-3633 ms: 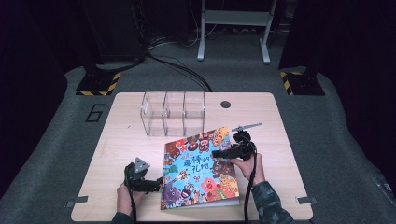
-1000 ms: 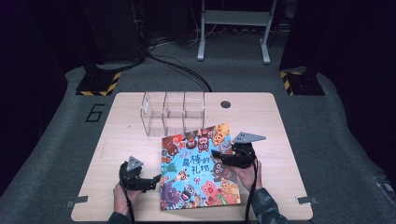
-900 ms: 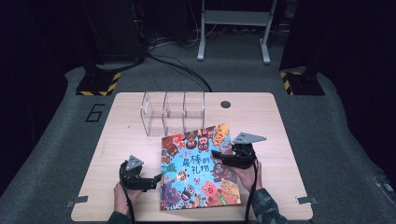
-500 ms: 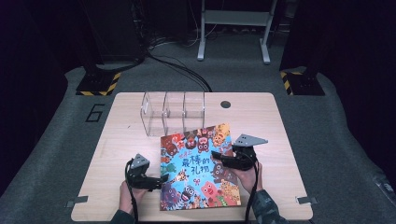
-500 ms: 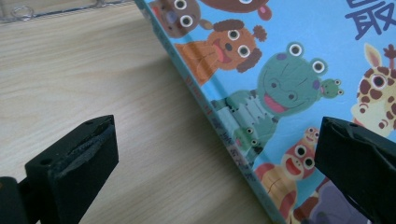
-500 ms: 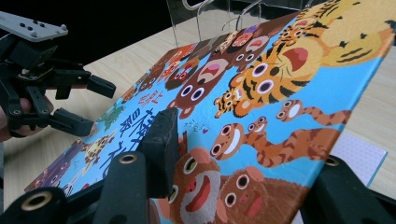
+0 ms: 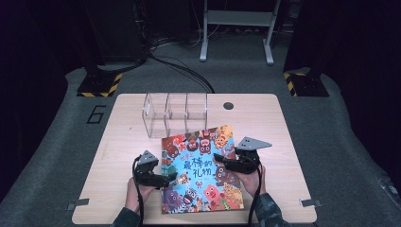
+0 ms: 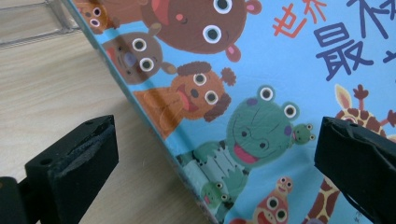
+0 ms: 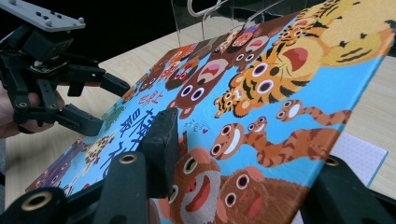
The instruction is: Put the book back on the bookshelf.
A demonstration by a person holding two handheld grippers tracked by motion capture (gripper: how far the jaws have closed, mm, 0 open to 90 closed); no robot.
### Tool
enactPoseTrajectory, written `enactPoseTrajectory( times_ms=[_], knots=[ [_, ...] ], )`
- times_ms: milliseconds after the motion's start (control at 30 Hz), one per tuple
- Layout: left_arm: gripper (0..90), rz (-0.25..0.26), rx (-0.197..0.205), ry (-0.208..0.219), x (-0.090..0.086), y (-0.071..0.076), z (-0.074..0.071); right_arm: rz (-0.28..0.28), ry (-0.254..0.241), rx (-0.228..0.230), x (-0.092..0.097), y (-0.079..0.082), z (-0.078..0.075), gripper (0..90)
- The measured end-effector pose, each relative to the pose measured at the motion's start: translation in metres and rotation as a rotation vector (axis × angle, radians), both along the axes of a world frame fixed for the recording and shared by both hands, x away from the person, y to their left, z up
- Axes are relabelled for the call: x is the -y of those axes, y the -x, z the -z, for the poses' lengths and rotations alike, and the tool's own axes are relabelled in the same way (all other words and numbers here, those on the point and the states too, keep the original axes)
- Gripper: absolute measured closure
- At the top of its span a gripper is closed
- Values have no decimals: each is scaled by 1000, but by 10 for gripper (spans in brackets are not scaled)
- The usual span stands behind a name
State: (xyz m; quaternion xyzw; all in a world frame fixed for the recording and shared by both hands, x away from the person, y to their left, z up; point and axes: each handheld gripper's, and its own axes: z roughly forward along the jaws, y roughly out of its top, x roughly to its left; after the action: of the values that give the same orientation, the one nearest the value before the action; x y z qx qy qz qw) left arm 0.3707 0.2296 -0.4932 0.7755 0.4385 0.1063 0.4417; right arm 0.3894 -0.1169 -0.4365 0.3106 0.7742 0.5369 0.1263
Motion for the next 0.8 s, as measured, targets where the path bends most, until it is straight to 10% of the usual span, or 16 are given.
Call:
enactPoseTrajectory(
  times_ms=[800],
  knots=[
    [0,69,-57,94,-1,-14,-2,-30,-16,54,-1,5,-1,514]
  ],
)
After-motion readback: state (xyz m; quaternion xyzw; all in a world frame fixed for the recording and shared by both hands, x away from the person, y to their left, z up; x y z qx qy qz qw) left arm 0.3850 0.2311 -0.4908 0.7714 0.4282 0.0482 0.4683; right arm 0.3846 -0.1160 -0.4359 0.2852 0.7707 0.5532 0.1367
